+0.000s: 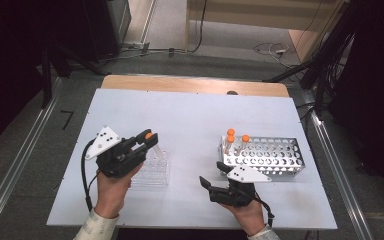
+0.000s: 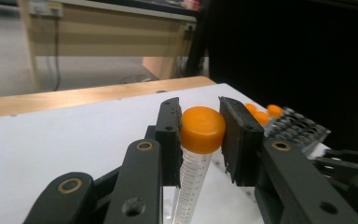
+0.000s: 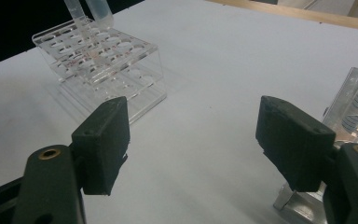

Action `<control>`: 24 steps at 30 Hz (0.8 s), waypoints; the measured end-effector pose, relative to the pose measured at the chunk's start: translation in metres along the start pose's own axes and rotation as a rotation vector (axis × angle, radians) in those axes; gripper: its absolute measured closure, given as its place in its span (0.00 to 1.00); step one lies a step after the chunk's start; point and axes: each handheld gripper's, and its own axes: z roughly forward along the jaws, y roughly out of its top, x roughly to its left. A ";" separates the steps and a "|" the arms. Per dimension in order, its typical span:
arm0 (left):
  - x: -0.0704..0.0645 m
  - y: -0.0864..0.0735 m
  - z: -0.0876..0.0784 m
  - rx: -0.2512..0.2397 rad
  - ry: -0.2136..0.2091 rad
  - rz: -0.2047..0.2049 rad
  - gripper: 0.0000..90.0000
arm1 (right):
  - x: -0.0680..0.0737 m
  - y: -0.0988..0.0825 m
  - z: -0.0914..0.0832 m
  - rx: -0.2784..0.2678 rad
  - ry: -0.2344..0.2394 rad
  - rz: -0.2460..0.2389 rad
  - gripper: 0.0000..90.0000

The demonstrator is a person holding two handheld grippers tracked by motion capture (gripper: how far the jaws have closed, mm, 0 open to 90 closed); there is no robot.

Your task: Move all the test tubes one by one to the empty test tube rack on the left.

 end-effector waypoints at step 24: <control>0.043 -0.009 -0.016 0.035 0.170 0.017 0.78 | 0.000 0.000 -0.002 0.000 -0.002 0.001 0.28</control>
